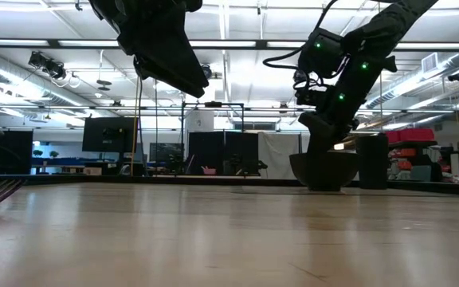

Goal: Pick & Place Utensil
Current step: Put the black bowl on the transparent mat to the bottom left of the black cup, then put the orange straw into the black cup on the transparent mat

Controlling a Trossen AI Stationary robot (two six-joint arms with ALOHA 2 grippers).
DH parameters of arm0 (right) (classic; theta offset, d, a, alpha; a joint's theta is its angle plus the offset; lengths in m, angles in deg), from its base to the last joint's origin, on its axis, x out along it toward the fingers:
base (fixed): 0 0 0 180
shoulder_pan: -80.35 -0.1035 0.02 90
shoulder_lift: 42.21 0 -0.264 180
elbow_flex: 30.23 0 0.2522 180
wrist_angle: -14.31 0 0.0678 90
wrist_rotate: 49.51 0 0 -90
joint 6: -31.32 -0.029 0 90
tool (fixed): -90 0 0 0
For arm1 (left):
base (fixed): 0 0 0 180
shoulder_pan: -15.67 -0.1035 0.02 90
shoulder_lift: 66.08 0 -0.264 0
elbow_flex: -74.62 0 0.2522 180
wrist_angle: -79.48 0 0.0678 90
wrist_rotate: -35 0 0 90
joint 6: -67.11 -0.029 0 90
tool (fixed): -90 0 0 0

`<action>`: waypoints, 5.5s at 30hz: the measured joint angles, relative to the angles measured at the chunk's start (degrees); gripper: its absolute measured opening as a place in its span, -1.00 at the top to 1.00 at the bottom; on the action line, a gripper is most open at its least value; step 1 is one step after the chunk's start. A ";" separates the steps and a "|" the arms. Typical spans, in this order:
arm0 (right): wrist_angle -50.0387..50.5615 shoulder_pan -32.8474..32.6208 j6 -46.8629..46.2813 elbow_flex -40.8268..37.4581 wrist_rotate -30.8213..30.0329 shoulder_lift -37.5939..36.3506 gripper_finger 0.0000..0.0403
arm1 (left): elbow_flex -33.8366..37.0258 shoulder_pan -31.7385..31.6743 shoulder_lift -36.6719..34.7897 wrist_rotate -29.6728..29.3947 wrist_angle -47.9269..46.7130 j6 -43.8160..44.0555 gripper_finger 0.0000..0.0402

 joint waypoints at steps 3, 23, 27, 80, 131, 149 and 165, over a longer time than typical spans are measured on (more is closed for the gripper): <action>-0.02 -0.02 -0.05 0.00 -0.01 0.00 0.39 | 0.00 0.00 0.00 0.01 0.00 0.01 0.30; -0.30 -7.23 -1.07 0.00 0.65 -11.08 -0.28 | 0.00 0.00 0.00 0.00 0.17 0.37 0.30; -1.94 -11.30 -0.26 0.00 10.36 -15.74 -0.28 | 0.00 0.00 0.00 -0.01 0.44 0.35 0.30; 44.62 -59.16 13.32 -2.03 33.65 4.46 -0.19 | 0.00 0.26 0.00 -1.93 6.91 -4.66 0.30; 46.24 -59.04 8.92 -1.85 21.67 4.39 -0.19 | 0.00 0.63 0.00 -2.14 6.95 -5.03 0.30; 38.60 -59.89 8.96 -1.86 23.09 4.39 -0.17 | 0.00 0.66 0.00 -1.93 6.95 -5.05 0.30; 39.37 -58.53 6.82 -1.86 19.62 4.42 0.32 | 0.00 0.66 0.00 -1.93 6.94 -5.03 0.30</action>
